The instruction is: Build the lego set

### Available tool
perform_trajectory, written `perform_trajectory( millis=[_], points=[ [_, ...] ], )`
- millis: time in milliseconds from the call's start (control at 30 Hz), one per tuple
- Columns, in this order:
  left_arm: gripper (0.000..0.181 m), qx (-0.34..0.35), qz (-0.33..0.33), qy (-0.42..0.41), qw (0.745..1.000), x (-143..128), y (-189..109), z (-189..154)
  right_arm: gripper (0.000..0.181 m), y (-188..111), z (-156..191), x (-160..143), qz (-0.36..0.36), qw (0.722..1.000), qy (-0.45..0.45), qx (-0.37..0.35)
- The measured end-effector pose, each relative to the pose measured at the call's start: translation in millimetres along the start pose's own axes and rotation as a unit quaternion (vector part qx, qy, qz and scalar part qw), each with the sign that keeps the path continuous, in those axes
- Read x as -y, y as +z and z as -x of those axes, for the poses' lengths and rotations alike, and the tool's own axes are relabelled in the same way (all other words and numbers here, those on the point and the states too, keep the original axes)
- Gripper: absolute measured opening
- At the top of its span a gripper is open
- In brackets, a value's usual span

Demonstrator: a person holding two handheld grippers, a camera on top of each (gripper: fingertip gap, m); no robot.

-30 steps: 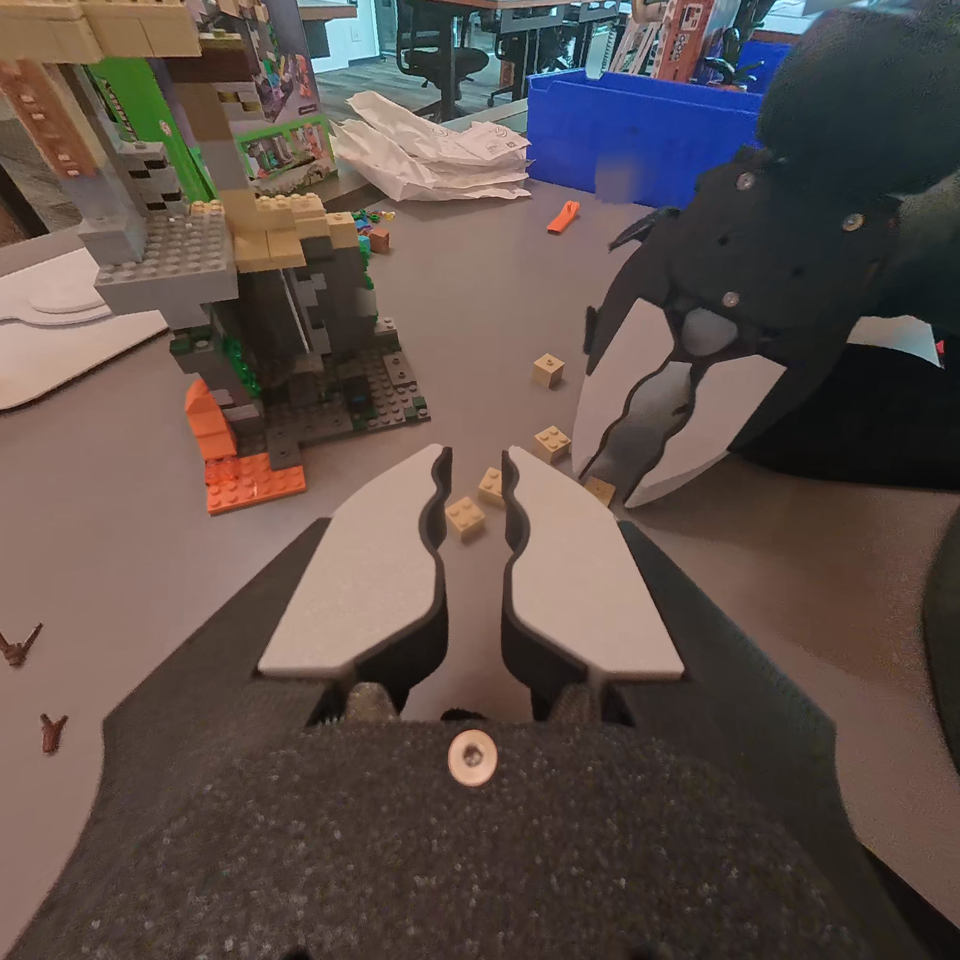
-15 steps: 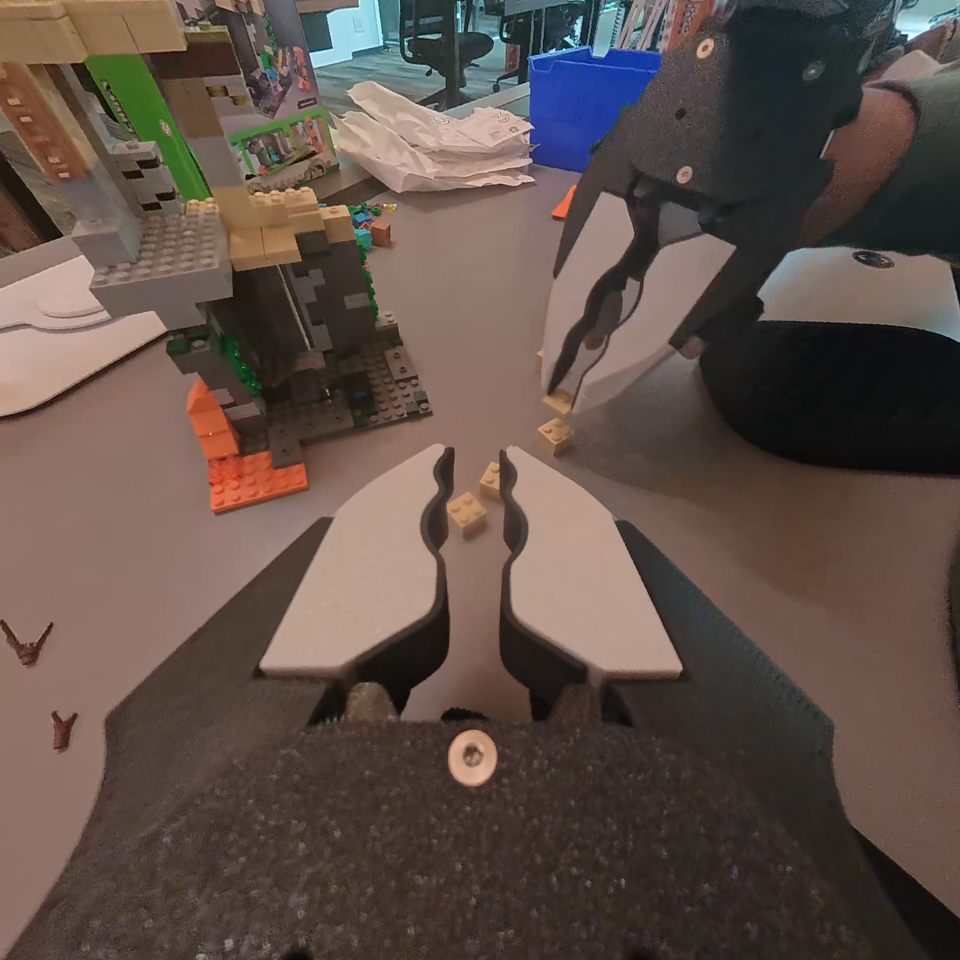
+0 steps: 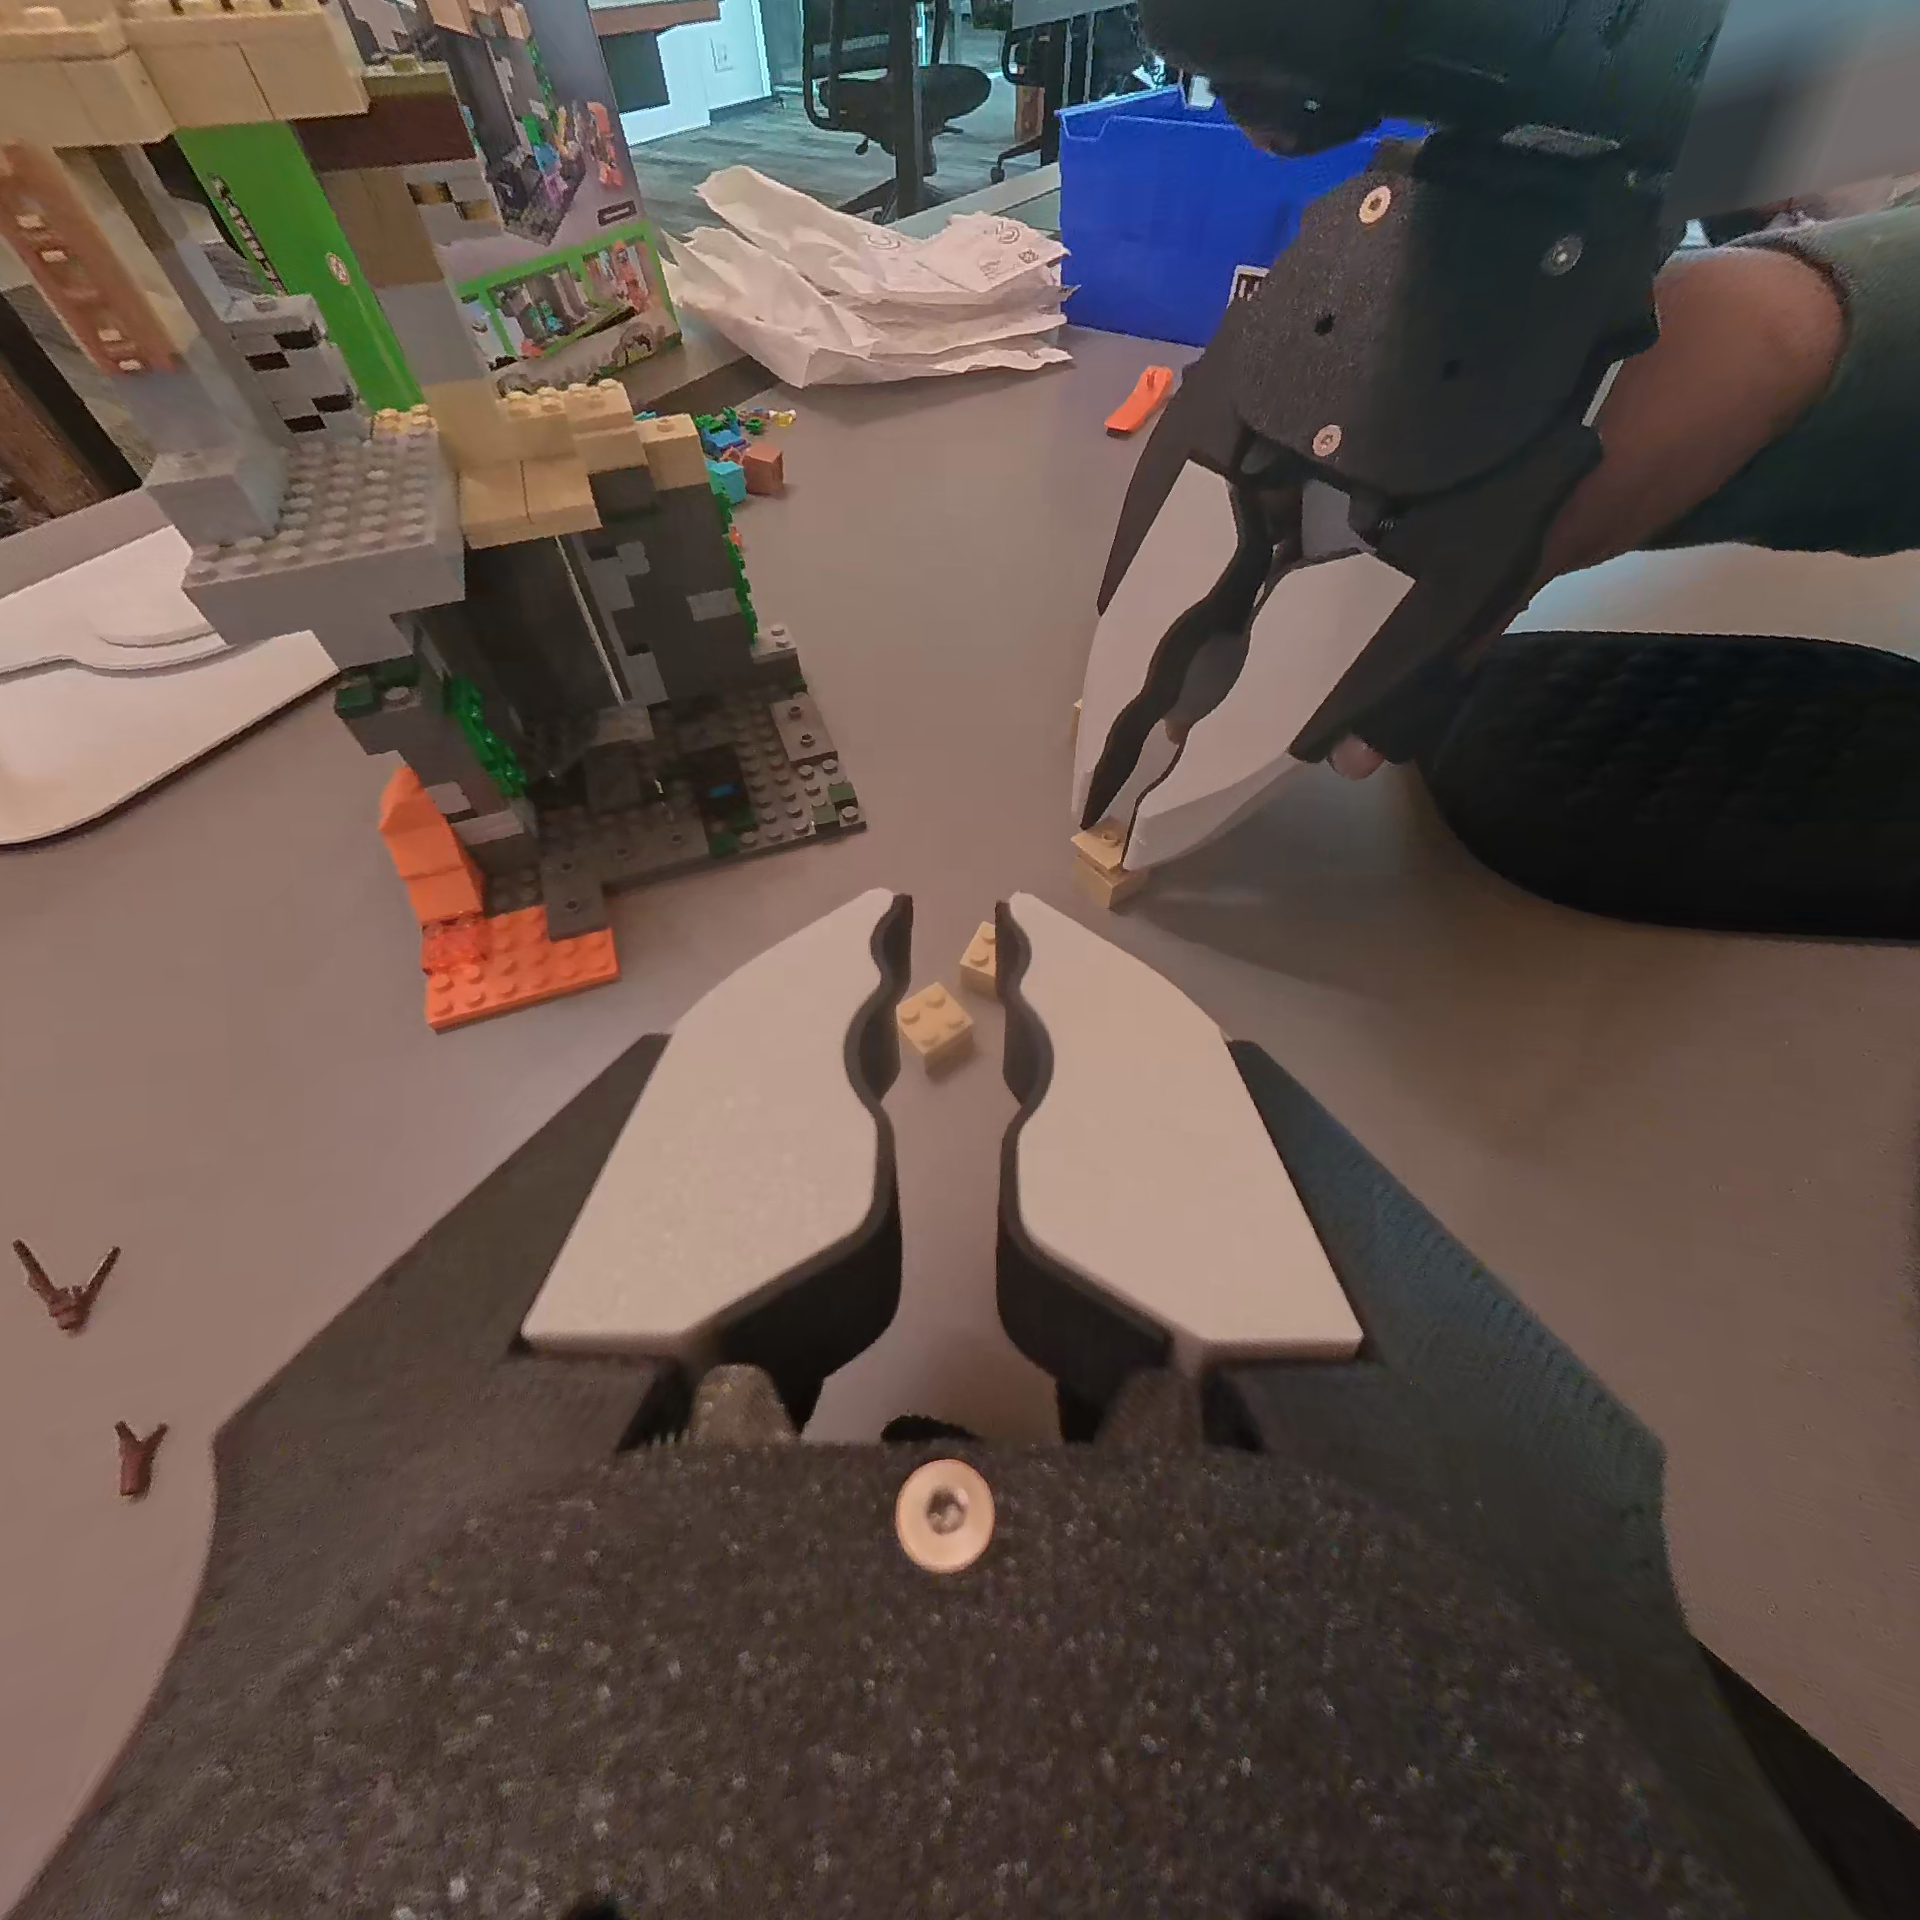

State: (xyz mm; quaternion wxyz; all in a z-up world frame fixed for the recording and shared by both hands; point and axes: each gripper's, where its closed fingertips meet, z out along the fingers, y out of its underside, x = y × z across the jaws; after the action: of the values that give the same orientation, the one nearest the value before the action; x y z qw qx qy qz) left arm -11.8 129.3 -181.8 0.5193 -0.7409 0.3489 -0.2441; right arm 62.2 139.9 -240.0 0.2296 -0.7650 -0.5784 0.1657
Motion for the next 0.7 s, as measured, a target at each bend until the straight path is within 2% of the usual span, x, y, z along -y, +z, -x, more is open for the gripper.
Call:
perform_trajectory(
  millis=[700],
  points=[
    [0.014,-0.002,0.005,-0.005,1.0,-1.7,1.0,0.3,0.021,-2.2,4.4,-0.2,-0.009,1.0,0.003,0.003]
  ],
)
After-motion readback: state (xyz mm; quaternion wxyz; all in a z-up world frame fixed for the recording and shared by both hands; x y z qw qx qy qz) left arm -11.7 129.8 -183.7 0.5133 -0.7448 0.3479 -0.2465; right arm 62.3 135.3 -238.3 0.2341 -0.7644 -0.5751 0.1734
